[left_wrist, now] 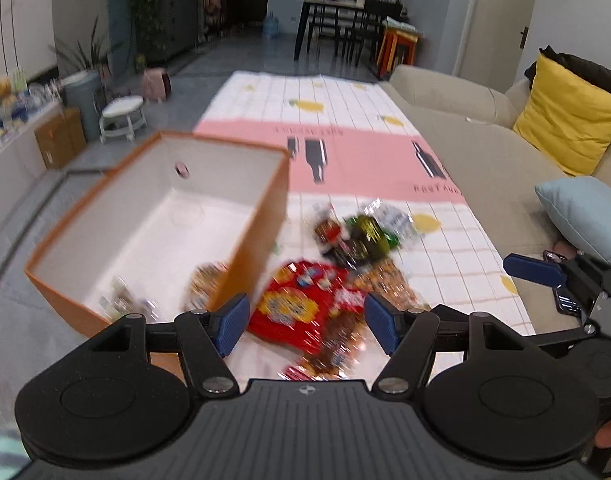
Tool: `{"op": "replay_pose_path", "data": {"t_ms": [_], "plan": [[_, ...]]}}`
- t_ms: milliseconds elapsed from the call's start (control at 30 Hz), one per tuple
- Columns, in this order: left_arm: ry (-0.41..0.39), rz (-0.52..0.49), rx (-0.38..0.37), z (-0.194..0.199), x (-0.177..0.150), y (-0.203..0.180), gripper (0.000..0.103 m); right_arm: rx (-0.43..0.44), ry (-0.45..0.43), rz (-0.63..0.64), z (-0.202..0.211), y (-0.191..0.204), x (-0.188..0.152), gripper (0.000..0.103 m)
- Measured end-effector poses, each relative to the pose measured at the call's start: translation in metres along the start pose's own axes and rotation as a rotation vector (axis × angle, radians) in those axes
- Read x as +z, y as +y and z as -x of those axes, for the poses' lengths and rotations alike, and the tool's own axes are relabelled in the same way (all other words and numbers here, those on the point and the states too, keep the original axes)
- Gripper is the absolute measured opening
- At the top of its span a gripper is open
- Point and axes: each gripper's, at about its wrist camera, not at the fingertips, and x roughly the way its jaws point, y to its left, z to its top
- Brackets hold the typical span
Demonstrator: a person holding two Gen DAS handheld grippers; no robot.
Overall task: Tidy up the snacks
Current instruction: 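Withdraw both tools from the box back toward the snack pile, then grasp the red chip bag with the left tool while the right tool grasps the vacuum-packed peanut bag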
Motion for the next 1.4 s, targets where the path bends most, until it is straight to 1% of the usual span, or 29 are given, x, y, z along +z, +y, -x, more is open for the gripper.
{"op": "replay_pose_path", "data": {"t_ms": [100, 267, 367, 467, 667, 733, 800, 933, 1167, 1333, 1400], "plan": [[0.038, 0.007, -0.005, -0.014, -0.009, -0.004, 0.077, -0.041, 0.039, -0.008, -0.009, -0.008, -0.017, 0.086], [0.095, 0.002, 0.005, -0.033, -0.025, -0.010, 0.077, -0.071, 0.101, -0.034, -0.029, -0.026, -0.035, 0.082], [0.123, 0.017, 0.014, -0.045, -0.030, -0.009, 0.077, -0.064, 0.135, -0.055, -0.041, -0.034, -0.043, 0.082], [0.132, 0.028, 0.023, -0.056, -0.032, -0.009, 0.077, -0.051, 0.164, -0.073, -0.052, -0.037, -0.048, 0.082], [0.124, -0.074, 0.072, -0.081, -0.021, -0.020, 0.077, -0.034, 0.187, -0.059, -0.076, -0.035, -0.048, 0.082], [0.136, -0.099, 0.092, -0.093, -0.014, -0.021, 0.077, -0.029, 0.193, -0.060, -0.084, -0.035, -0.046, 0.082], [0.153, -0.107, 0.112, -0.103, -0.008, -0.021, 0.077, -0.023, 0.197, -0.061, -0.093, -0.037, -0.044, 0.082], [0.175, -0.127, 0.122, -0.118, -0.001, -0.022, 0.077, -0.017, 0.204, -0.049, -0.111, -0.039, -0.038, 0.082], [0.217, -0.159, 0.152, -0.141, 0.002, -0.027, 0.077, 0.007, 0.249, -0.053, -0.141, -0.040, -0.041, 0.082], [0.239, -0.204, 0.179, -0.155, -0.002, -0.030, 0.076, 0.011, 0.283, -0.075, -0.148, -0.043, -0.047, 0.082], [0.248, -0.216, 0.189, -0.160, -0.004, -0.031, 0.076, 0.011, 0.296, -0.092, -0.148, -0.047, -0.048, 0.079]]}}
